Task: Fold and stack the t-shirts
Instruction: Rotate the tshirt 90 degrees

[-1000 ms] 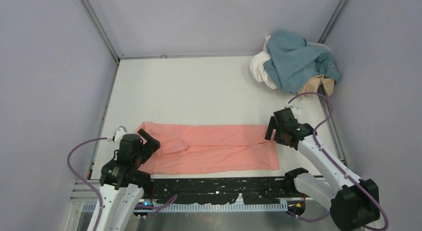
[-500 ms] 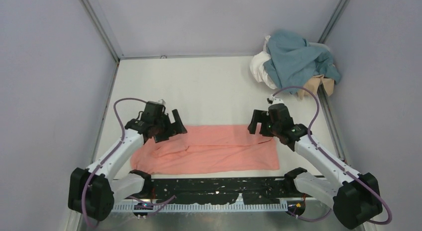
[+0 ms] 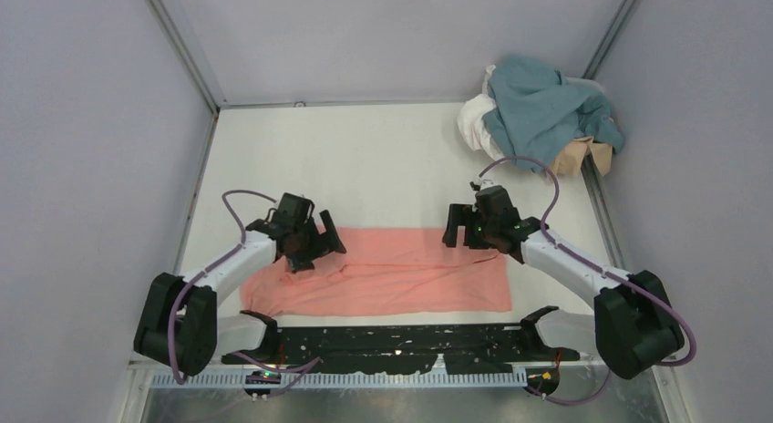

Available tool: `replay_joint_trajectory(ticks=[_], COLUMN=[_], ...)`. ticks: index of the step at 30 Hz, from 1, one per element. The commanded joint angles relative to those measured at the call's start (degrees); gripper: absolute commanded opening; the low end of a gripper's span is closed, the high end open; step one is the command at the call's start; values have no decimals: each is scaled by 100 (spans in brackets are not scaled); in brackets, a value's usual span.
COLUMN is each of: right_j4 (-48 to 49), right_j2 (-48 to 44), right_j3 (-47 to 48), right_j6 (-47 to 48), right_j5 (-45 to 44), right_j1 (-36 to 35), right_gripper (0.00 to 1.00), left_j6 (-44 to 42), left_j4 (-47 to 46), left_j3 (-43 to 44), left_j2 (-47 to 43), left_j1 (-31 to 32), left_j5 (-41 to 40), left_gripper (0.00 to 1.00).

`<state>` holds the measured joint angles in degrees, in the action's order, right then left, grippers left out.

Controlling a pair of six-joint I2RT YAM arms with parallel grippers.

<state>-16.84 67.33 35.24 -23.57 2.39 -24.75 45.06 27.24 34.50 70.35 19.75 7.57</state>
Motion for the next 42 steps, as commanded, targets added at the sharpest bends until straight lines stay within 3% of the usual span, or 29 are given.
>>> replay_joint_trajectory(ticks=[1,6,10,19,24,28,35,42], right_j4=[240,218,109,-34,187,908,1465,1036], right_j2=[451,711,727,480,414,759,1856,2192], right_j3=[92,-30,-70,-774,-793,-840,-25,804], right_j6=[75,42,21,-431,-675,-1066,-883,-467], right_j5=[212,217,232,1379,2051,2344,2494,1850], right_j1=[-50,-50,-50,-439,-1749,-2562,-3596,-3697], right_gripper=[95,95,95,95,95,95,95,95], left_j6=[433,370,168,-387,-608,-355,-261,-340], left_j4=[-875,-680,-540,1272,1844,1332,877,688], left_j3=[294,1360,2757,7793,10204,10438,10575,10732], left_j2=[737,2058,3285,6384,7826,8013,7966,7930], left_j1=[-117,-269,-382,-370,-297,-294,-305,-429], left_j5=[-453,-706,-446,540,1800,2409,2176,1718], left_gripper=[100,100,99,99,100,100,100,99])
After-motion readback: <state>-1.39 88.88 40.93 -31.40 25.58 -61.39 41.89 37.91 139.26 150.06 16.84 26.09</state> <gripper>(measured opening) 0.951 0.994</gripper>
